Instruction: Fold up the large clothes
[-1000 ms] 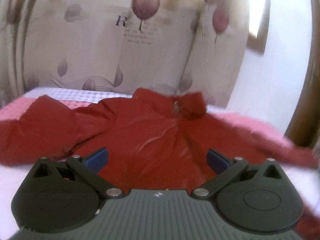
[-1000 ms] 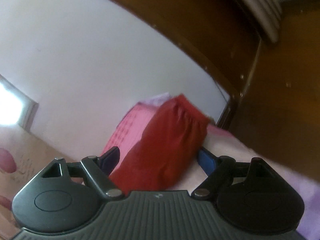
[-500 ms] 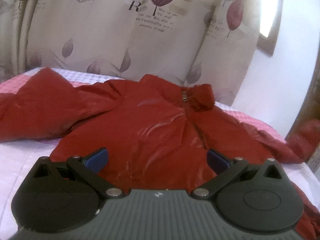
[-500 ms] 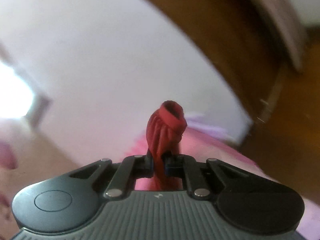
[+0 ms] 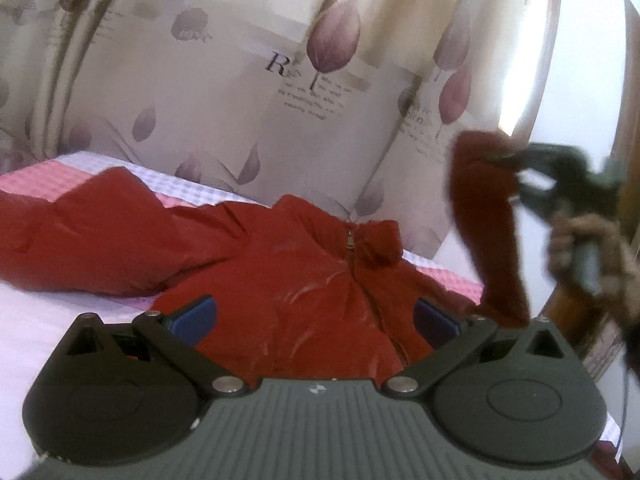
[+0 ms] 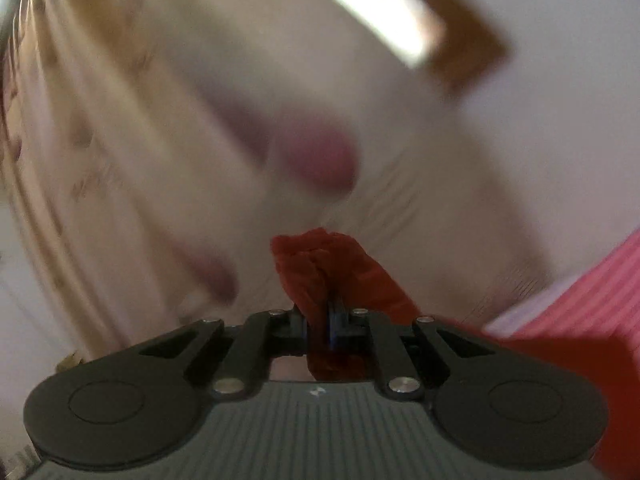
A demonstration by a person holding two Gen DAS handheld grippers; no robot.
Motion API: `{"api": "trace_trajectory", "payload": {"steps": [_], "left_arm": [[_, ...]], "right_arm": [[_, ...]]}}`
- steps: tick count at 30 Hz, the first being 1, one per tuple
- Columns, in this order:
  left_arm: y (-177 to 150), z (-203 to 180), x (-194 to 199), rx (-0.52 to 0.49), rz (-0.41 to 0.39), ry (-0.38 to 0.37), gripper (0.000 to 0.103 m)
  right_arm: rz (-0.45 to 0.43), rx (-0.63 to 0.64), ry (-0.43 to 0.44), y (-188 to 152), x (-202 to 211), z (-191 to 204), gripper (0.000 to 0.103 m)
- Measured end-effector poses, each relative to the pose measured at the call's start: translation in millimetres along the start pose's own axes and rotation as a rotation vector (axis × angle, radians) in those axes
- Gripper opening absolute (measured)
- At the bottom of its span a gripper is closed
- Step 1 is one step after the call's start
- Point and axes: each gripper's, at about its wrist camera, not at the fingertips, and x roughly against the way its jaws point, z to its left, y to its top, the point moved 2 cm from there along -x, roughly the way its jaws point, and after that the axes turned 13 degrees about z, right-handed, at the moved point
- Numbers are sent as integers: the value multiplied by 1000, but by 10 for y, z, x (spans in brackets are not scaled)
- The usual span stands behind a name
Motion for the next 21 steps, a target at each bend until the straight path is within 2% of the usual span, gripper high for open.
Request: {"api": "trace_trajectory", "payload": {"steps": [2,4,11,17,21], "left_arm": [[-3,59,44,6,-7,-1,103],[-15,110,73,15,-14,2,103],[-55,273,53,73,-3,-5,103],[-35,390,93,136,-5,-30,103],[42,543,227,190,-38,-28,103]], "right_arm": [[61,-15,31,-284,-365,85,9],[131,7,22,-594,-697,185,9],[352,133,-119,-1413,-1406,154,9],[534,375,-235,-1843,-1762,280,9],[589,544,-316,-2066,-1881,416,10]]}}
